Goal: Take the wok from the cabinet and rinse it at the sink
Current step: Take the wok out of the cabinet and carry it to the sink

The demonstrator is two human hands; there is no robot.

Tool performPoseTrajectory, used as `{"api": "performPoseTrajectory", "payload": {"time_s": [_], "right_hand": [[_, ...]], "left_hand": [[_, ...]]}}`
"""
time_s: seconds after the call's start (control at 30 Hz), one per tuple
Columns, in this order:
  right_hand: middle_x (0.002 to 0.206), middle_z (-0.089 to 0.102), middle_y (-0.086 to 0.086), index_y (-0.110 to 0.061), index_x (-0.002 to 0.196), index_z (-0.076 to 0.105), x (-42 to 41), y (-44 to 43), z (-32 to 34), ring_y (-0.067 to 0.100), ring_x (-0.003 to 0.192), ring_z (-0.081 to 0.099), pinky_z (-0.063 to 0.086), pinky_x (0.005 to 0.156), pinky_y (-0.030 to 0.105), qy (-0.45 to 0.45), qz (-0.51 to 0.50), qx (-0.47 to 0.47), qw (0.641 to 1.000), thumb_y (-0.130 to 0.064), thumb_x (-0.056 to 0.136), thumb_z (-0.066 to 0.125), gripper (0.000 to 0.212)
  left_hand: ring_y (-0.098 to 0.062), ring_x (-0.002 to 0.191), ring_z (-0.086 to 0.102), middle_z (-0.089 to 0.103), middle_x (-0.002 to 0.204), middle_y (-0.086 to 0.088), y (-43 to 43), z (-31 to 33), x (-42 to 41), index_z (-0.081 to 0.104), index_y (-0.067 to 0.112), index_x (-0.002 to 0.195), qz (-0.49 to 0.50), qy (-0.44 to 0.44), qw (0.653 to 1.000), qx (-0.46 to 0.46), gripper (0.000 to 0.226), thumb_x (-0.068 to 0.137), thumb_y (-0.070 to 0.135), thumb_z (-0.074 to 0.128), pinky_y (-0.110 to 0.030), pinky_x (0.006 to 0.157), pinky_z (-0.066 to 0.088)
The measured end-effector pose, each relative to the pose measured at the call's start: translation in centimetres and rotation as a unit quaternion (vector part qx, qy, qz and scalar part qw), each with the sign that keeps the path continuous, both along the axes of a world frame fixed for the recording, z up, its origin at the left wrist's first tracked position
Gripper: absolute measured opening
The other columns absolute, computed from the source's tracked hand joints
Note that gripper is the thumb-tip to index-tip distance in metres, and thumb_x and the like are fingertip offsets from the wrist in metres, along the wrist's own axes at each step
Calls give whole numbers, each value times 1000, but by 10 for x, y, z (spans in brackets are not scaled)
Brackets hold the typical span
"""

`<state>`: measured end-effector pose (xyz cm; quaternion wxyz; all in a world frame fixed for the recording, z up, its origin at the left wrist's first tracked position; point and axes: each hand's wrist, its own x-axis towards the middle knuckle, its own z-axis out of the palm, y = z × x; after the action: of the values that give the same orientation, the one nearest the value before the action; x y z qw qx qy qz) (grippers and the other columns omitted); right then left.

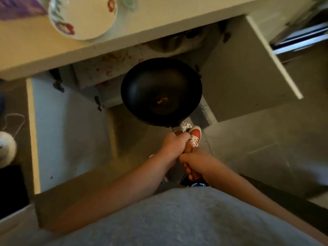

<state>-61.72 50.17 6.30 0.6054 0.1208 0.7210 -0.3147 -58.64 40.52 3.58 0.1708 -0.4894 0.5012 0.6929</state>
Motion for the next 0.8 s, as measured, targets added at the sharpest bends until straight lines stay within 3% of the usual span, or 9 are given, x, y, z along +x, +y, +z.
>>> {"api": "performPoseTrajectory", "payload": {"time_s": [0.13,0.33,0.47,0.67,0.8], "right_hand": [[49,56,-1,-5,86,61,5,41,36,11,40,54,50,46,24,15,-63,-18,998,-14,83,63,10],[47,60,-3,-8,91,62,7,100,80,11,42,58,51,47,24,73,-144,-57,985,-19,84,64,13],[48,63,0,-8,90,63,-4,126,102,12,41,60,49,42,22,124,-194,-85,969,-17,85,65,10],[45,57,0,-5,84,60,-72,165,123,16,38,54,46,40,25,169,-260,-128,942,-7,81,61,4],[44,52,6,-4,77,58,-130,202,129,18,35,48,43,39,27,196,-296,-138,925,-2,80,56,4]], "left_hand": [[-31,96,69,72,106,-20,35,35,-11,57,10,102,-86,9,996,-5,28,85,31,64,-42,85,55],[-23,75,67,73,89,-19,87,84,-37,66,3,94,-168,63,983,-41,21,86,22,63,-37,73,55],[-9,56,65,68,57,3,112,109,-63,66,7,82,-234,131,962,-54,14,85,21,63,-29,59,52],[-4,52,67,70,54,6,156,127,-146,64,11,81,-291,188,933,-99,13,83,24,64,-16,47,50],[-2,51,66,69,52,7,197,135,-212,65,15,70,-324,209,914,-129,14,82,22,63,-14,46,49]]}}
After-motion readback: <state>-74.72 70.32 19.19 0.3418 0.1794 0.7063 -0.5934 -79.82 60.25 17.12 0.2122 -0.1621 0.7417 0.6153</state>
